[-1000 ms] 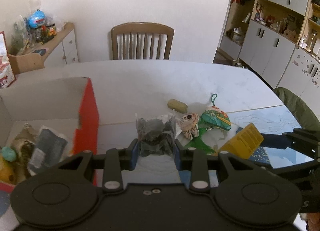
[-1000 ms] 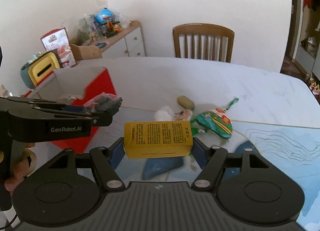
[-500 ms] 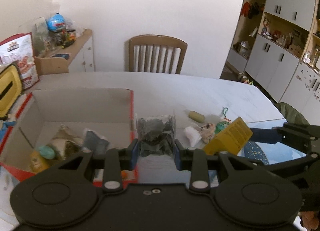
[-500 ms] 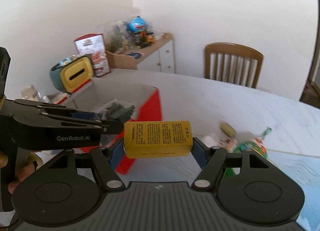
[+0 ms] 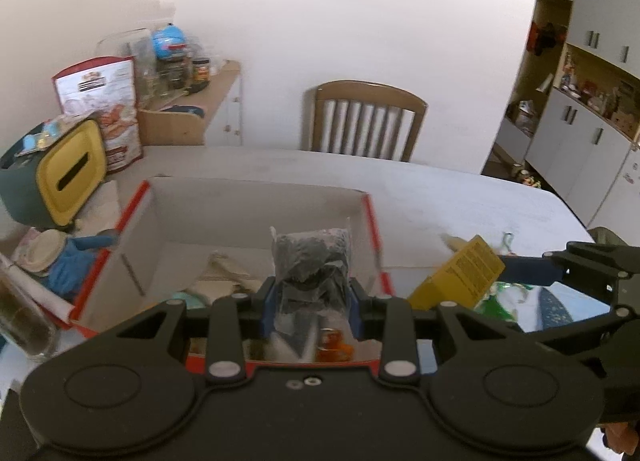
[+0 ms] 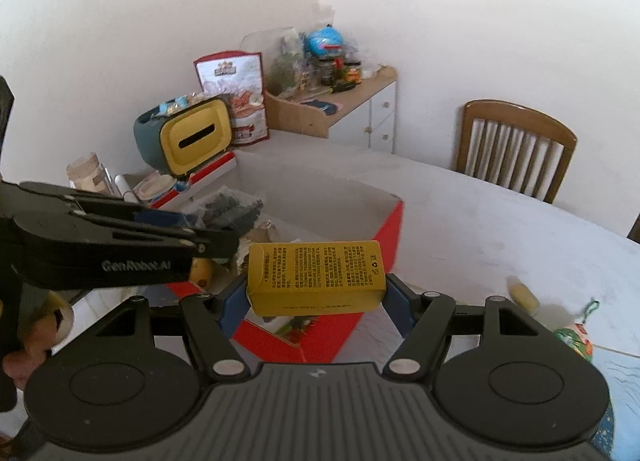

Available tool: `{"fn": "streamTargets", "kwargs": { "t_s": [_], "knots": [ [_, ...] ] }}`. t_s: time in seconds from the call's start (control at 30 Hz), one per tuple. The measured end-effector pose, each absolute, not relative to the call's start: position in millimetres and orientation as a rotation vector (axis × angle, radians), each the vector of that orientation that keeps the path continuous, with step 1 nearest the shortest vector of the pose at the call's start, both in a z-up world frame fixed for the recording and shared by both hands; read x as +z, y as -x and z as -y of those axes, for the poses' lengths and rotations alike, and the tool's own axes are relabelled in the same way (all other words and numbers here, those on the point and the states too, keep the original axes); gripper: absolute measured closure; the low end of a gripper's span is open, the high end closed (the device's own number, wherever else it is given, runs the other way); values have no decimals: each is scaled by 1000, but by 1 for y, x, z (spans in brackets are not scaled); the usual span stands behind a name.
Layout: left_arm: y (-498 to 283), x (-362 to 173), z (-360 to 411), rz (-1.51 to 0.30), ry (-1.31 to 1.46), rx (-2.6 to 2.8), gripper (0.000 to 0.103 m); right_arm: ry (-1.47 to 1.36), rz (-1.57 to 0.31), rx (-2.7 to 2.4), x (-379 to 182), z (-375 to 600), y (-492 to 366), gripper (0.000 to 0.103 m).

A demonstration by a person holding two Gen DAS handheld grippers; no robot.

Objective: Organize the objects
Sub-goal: 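Carry the dark bag and yellow box over the cardboard box, then open both tools to drop the dark bag and yellow box into the box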

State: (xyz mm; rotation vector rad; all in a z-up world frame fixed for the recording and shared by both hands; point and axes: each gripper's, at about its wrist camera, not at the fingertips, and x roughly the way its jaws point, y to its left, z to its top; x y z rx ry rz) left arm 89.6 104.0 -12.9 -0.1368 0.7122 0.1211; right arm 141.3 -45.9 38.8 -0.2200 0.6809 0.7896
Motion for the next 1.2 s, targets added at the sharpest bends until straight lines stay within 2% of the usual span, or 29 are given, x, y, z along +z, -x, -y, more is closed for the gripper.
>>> {"fn": "streamTargets", "kwargs": {
  "t_s": [0.5, 1.2],
  "knots": [
    [-111, -39, -176, -800, 105, 189, 69, 322, -765, 786, -1, -18, -162, 33],
    [-156, -92, -209, -948, 42, 195, 69, 360, -878, 802, -45, -74, -185, 32]
  ]
}}
